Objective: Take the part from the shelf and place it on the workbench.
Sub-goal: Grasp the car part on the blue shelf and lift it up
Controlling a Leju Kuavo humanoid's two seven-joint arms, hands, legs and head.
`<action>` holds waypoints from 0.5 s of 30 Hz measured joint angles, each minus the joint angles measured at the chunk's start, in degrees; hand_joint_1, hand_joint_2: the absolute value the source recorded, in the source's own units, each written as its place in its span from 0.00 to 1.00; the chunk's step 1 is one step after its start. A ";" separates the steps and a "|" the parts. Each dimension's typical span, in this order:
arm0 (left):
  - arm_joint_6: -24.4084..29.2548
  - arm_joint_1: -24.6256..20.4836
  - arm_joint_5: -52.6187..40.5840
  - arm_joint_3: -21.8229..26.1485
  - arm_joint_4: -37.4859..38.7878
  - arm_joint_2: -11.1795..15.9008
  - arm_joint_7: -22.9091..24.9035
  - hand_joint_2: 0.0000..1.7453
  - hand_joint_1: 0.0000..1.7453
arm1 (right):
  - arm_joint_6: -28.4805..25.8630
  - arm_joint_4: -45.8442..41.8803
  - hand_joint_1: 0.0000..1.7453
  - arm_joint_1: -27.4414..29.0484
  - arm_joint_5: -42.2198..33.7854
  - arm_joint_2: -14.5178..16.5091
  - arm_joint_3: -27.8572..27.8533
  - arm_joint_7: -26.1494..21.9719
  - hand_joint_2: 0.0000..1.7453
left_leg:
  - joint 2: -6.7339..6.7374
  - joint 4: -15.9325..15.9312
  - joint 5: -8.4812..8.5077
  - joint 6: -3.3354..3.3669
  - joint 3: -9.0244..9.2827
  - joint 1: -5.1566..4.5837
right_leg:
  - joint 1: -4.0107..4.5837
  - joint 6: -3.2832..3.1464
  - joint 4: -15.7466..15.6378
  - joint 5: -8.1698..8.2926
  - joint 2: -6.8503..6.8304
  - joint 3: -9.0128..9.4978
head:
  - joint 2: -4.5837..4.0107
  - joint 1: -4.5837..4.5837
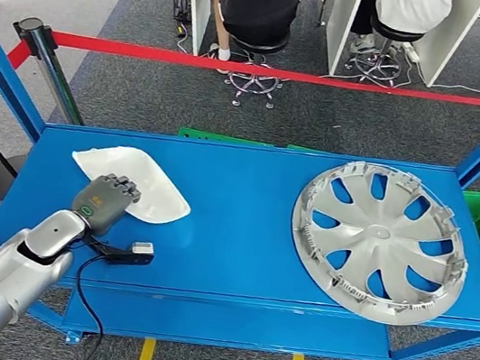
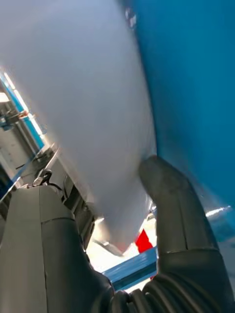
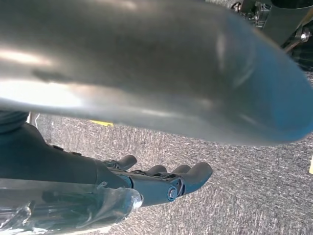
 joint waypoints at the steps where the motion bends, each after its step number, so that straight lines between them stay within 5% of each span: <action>1: 0.12 0.01 0.22 -0.04 0.10 -0.12 -0.11 1.00 1.00 | -0.01 0.00 0.00 0.00 -0.06 -0.01 0.00 0.01 0.00 | 0.00 0.00 0.00 0.01 0.00 0.00 | 0.00 0.00 0.00 0.00 0.00 0.00 | 0.00 0.00; 12: 1.37 0.21 4.21 -0.27 0.52 -2.05 -2.42 1.00 1.00 | -0.77 0.00 0.00 0.03 -0.40 -0.01 -0.03 -0.17 0.00 | 0.01 0.00 -0.05 0.06 0.00 0.00 | 0.00 0.01 -0.01 0.00 0.01 0.01 | 0.00 0.00; 15: 1.05 0.66 11.10 0.40 0.22 -2.72 -7.09 1.00 1.00 | -0.82 0.00 0.00 0.04 -0.48 -0.01 -0.04 -0.41 0.00 | 0.00 0.00 -0.05 0.06 0.00 0.00 | 0.00 0.01 -0.01 -0.01 0.01 0.01 | 0.00 -0.01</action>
